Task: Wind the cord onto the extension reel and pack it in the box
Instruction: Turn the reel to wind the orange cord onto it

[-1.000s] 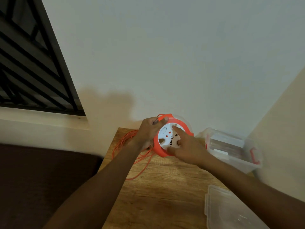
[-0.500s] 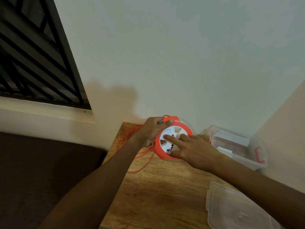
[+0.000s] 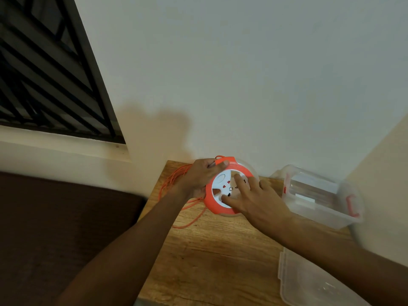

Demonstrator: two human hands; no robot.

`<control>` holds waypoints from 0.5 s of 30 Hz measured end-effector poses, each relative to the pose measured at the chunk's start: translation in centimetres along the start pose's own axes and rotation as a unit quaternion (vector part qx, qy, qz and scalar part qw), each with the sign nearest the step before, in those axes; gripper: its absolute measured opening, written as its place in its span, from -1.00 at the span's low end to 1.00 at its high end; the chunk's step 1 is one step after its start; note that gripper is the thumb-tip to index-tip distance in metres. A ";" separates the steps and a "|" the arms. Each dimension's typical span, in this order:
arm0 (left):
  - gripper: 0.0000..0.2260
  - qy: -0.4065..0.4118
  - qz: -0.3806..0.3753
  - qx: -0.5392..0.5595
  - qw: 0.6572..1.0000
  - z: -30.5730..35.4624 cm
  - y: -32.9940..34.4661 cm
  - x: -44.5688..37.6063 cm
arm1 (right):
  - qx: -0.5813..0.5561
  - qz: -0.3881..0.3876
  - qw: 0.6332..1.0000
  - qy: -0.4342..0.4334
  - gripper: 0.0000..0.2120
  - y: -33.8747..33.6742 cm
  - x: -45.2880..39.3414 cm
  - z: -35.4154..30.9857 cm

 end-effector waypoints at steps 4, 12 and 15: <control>-0.56 0.000 -0.005 0.006 1.000 0.0 -0.1 -0.1 | -0.010 -0.005 1.000 0.004 -0.27 0.3 -0.6 -0.3; -0.56 0.017 -0.022 -0.005 1.000 -0.3 1.4 -0.3 | -0.018 -0.048 0.998 0.031 -0.42 0.2 -1.7 -0.5; -0.57 0.016 -0.030 0.005 0.999 -0.4 1.8 -0.3 | -0.004 -0.070 0.997 0.033 -0.35 -0.1 -1.9 -0.2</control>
Point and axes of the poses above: each hand's wrist, its own x-axis away from the middle knuckle, its own y-axis out of the palm, z = x × y, the point moved 2 cm from there along -x, towards the middle knuckle, and after that the axes turned 2 degrees about x, right-handed, at the moved point
